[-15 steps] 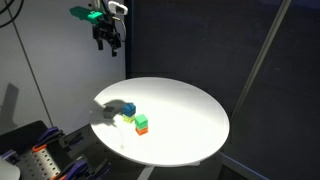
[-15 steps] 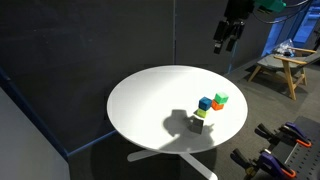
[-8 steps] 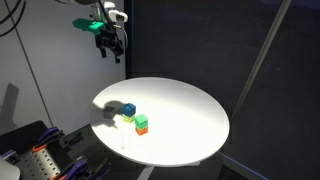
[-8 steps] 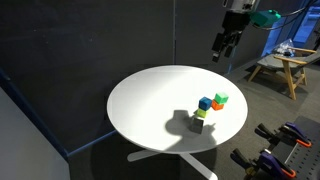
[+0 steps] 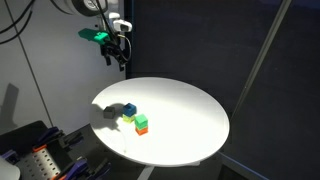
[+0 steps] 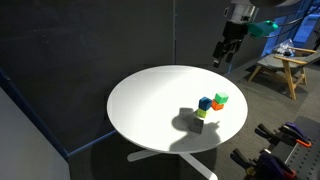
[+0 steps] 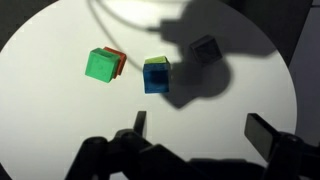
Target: Pick up the blue block and put it on the table
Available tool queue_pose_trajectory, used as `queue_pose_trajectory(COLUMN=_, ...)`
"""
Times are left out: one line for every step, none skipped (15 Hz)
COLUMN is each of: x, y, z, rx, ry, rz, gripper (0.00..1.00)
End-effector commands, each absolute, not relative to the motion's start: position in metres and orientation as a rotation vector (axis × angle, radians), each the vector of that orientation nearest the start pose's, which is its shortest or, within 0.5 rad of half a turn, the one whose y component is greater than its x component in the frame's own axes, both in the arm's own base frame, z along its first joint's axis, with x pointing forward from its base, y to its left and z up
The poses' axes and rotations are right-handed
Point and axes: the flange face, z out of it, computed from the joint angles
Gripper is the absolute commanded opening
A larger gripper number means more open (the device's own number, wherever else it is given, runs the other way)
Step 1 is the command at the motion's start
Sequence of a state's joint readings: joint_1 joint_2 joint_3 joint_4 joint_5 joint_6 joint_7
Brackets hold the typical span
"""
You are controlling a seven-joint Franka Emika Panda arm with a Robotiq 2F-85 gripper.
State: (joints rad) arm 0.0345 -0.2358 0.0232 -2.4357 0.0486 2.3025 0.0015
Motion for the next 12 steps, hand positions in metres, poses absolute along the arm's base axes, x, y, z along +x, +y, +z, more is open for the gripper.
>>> queue_pose_trajectory(x=0.468, y=0.019, z=0.388, rx=-3.112, ry=0.002, rz=-0.178, gripper=1.00)
queue_pose_trajectory(x=0.470, y=0.019, z=0.382, rx=-3.113, ry=0.006, rz=-0.182, gripper=1.00)
queue_pose_trajectory(x=0.471, y=0.019, z=0.377, rx=-3.114, ry=0.009, rz=-0.181, gripper=1.00)
queue_pose_trajectory(x=0.473, y=0.019, z=0.371, rx=-3.116, ry=0.014, rz=-0.180, gripper=1.00)
queue_pose_trajectory(x=0.475, y=0.021, z=0.365, rx=-3.116, ry=0.016, rz=-0.176, gripper=1.00)
queue_pose_trajectory(x=0.476, y=0.022, z=0.360, rx=-3.120, ry=0.020, rz=-0.175, gripper=1.00)
queue_pose_trajectory(x=0.477, y=0.023, z=0.354, rx=-3.122, ry=0.022, rz=-0.170, gripper=1.00)
queue_pose_trajectory(x=0.478, y=0.024, z=0.348, rx=-3.126, ry=0.027, rz=-0.161, gripper=1.00)
queue_pose_trajectory(x=0.479, y=0.025, z=0.341, rx=-3.131, ry=0.031, rz=-0.150, gripper=1.00)
queue_pose_trajectory(x=0.481, y=0.025, z=0.334, rx=-3.137, ry=0.037, rz=-0.139, gripper=1.00)
queue_pose_trajectory(x=0.482, y=0.025, z=0.327, rx=-3.142, ry=0.044, rz=-0.124, gripper=1.00)
queue_pose_trajectory(x=0.482, y=0.024, z=0.321, rx=-3.148, ry=0.054, rz=-0.108, gripper=1.00)
